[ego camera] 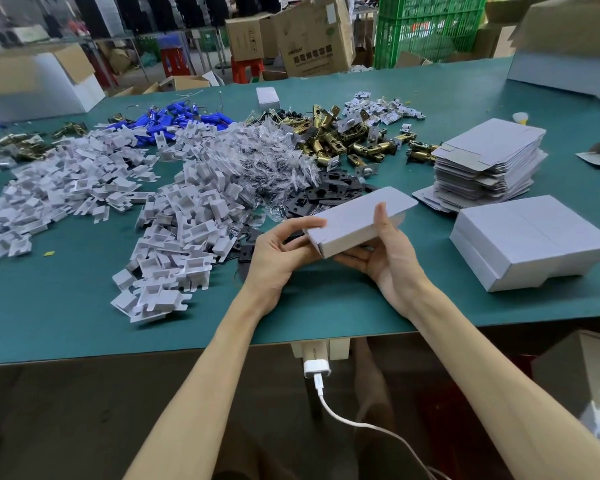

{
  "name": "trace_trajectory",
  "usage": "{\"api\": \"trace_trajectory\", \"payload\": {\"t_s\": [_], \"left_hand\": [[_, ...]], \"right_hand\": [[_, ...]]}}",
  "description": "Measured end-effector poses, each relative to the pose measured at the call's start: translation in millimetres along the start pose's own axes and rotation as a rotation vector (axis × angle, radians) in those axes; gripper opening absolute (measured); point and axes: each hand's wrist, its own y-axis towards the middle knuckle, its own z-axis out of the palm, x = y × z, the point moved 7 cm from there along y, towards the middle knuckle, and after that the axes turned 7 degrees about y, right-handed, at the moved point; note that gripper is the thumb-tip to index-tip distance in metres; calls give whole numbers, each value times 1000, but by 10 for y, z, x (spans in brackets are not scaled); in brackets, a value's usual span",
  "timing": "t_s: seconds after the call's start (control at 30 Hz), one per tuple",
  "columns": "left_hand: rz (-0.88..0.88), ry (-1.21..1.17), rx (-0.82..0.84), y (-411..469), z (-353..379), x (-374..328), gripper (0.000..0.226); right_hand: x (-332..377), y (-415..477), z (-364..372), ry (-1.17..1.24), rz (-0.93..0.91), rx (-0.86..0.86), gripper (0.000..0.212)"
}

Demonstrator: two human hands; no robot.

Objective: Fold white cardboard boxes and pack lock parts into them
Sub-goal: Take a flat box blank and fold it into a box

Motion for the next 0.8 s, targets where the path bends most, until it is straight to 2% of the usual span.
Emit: {"api": "trace_trajectory", "payload": {"t_s": [0.1,0.17,0.27,0.43,0.6,0.8], "left_hand": [[-63,-79,8,10,-5,46,30],[-101,-128,4,3,-6,64,28],[-89,-76,-47,-7,-46,49,16],[-159,-136,-76,11,-82,96,39],[-193,-91,-10,11,-32,131,28],[-188,-21,-49,20,-46,114,41]], "right_hand": [[8,5,-51,2,-15,-31,37],[1,6,-59,-13,-23,-33,32],[-7,2,-30,-41,-30,-7,38],[4,-6,-47,9,-59,7,50],[16,-2,-103,55,-86,-27,56],[53,-18,-131,6,-131,-94,49]]}}
